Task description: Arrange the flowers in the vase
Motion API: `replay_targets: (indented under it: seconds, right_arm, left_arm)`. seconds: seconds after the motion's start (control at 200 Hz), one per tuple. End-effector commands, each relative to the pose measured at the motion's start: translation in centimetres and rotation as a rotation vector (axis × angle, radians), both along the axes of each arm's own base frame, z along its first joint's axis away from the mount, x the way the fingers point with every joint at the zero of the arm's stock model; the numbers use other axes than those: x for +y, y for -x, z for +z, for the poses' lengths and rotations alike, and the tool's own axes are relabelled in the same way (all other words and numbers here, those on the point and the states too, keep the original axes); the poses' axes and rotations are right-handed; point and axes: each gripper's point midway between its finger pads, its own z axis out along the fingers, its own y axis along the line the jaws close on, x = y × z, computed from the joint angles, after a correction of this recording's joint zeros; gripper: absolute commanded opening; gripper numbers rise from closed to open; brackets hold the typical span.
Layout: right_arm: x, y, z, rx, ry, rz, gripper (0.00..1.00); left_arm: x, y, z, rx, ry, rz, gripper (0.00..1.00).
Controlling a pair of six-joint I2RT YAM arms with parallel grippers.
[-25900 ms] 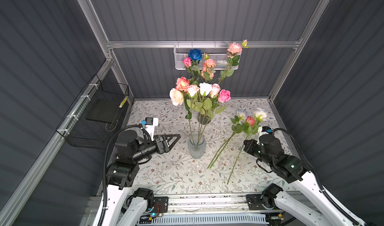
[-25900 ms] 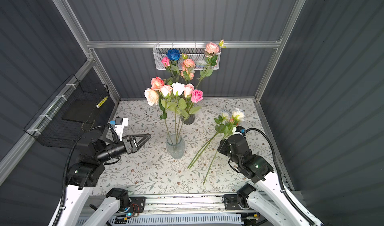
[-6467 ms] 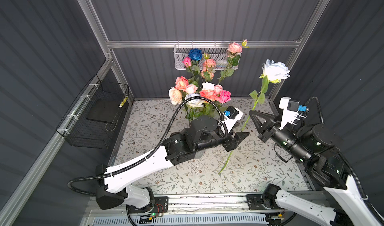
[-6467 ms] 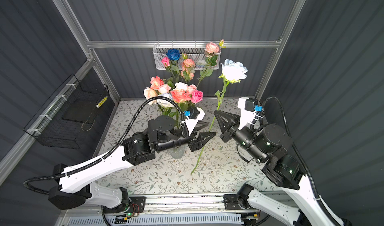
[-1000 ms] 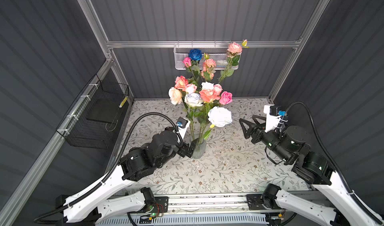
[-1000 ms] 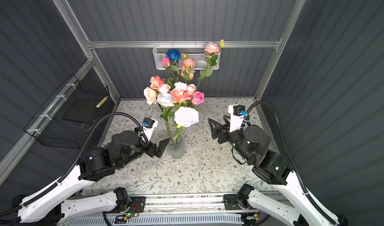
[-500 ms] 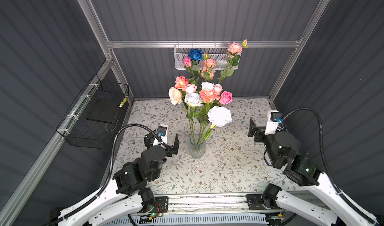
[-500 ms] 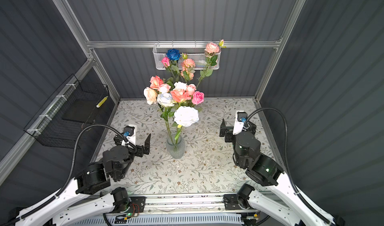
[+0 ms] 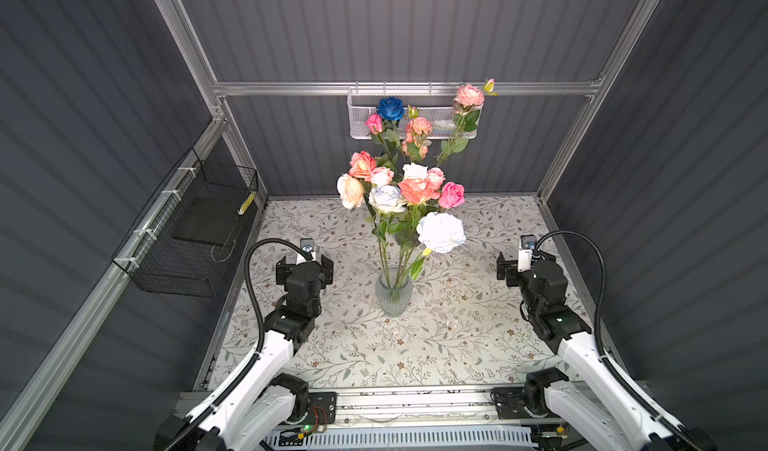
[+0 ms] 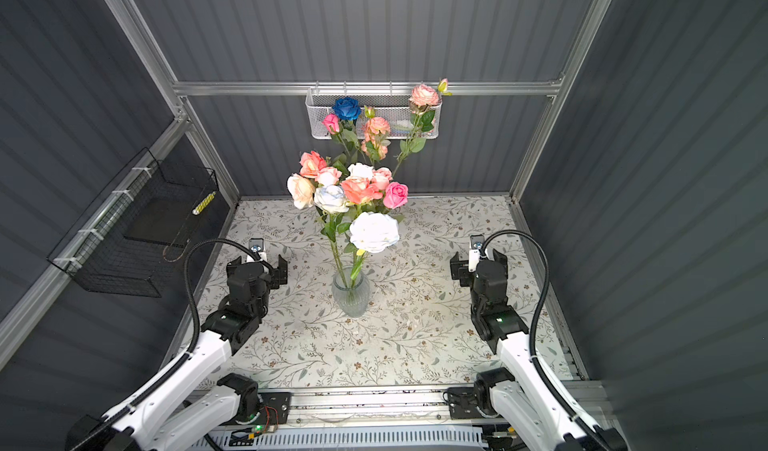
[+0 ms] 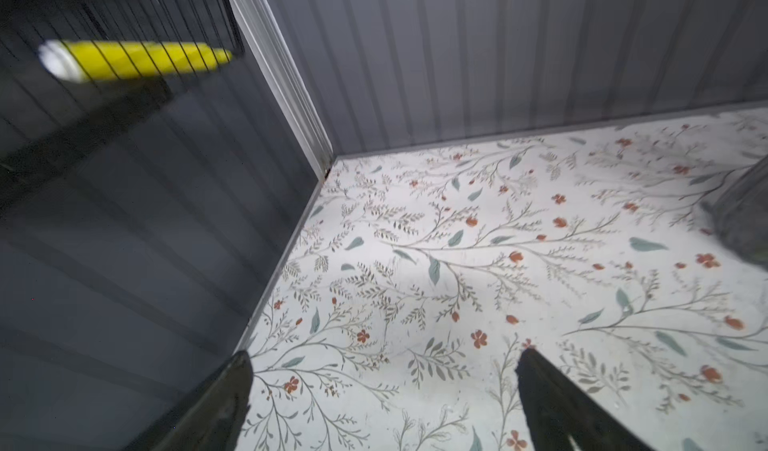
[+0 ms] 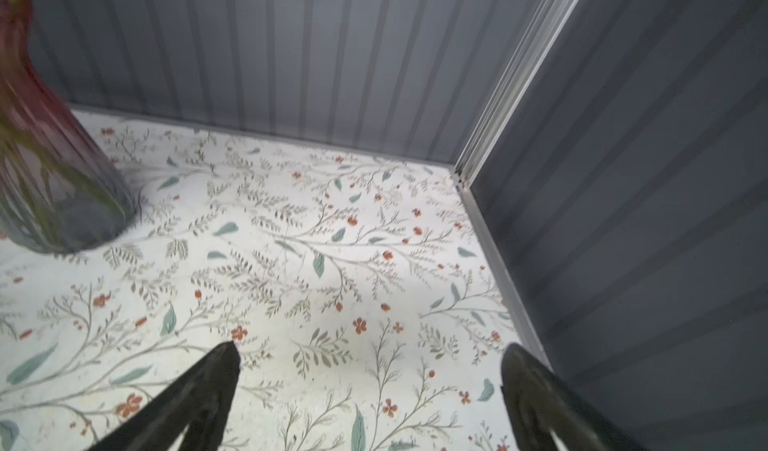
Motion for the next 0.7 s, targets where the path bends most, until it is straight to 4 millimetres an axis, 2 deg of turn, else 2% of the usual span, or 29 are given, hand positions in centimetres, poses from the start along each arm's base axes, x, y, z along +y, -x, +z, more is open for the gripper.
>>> replay_targets:
  seconds: [0.0,0.06,0.065,0.095,0.19,0.245,0.295,0.335,0.405,0.495,0.6,0.625,0.64,0.65,0.655,0.695]
  right_arm:
    - [0.7,-1.8,2.5,-0.199,-0.135,0.049,0.99]
    - [0.7,-2.7,0.6,-0.197,-0.126,0.052,0.99]
    - [0.8,-2.8,0.9,-0.217,-0.128,0.054,0.99]
    - [0.7,-2.9,-0.4,-0.204,-0.141,0.050,0.99]
    - [1.2,-3.3,-0.2,-0.215,-0.139,0.100,0.99]
    - [0.2,-3.7,-0.1,-0.246,-0.151,0.056,0.99]
    - [0.0,-3.4,-0.3,-0.225,-0.164,0.045,0.99]
    - [0.1,-3.3,-1.5,-0.154,-0.165,0.048,0.99]
    - [0.3,-3.0,-3.5,-0.073,-0.180,0.052,0.99]
    - [1.6,-2.7,-4.4,-0.123,-0.159,0.140,0.99]
    - [0.6,-3.3,-4.9,-0.151,-0.121,0.107,0.99]
    - [0.0,-3.4,-5.7,-0.148,-0.129,0.086,0.99]
    - [-0.1,-3.4,-5.4,-0.167,-0.131,0.082,0.99]
    - [-0.3,-3.5,-5.3,-0.191,-0.130,0.074,0.99]
    - [-0.3,-3.4,-5.9,-0.173,-0.130,0.071,0.99]
    - [-0.7,-3.4,-5.9,-0.218,-0.134,0.050,0.99]
  left_arm:
    - [0.1,-2.0,-0.8,-0.068,0.096,-0.029,1.00]
    - [0.9,-2.5,-1.9,-0.085,0.118,-0.019,1.00]
    - [0.9,-2.5,-2.0,-0.085,0.119,-0.021,1.00]
    - [1.3,-2.7,-2.5,-0.094,0.131,-0.009,1.00]
    - [2.2,-3.5,-3.9,-0.125,0.180,0.004,1.00]
    - [1.7,-4.3,-5.1,-0.129,0.239,-0.031,1.00]
    - [0.7,-5.3,-6.5,-0.073,0.204,-0.090,1.00]
    - [0.4,-5.7,-7.7,-0.021,0.195,-0.105,1.00]
    - [1.0,-5.6,-8.8,-0.032,0.192,-0.073,1.00]
    - [1.8,-5.4,-9.0,-0.070,0.181,-0.046,1.00]
    - [2.2,-5.5,-11.0,-0.107,0.176,-0.023,1.00]
    - [2.5,-5.8,-10.4,-0.163,0.156,-0.015,1.00]
    - [2.6,-5.7,-10.3,-0.173,0.156,-0.014,1.00]
    - [2.6,-5.5,-10.6,-0.155,0.161,-0.013,1.00]
    - [2.6,-5.5,-10.5,-0.153,0.166,-0.012,1.00]
    - [2.7,-5.4,-11.3,-0.075,0.184,0.009,1.00]
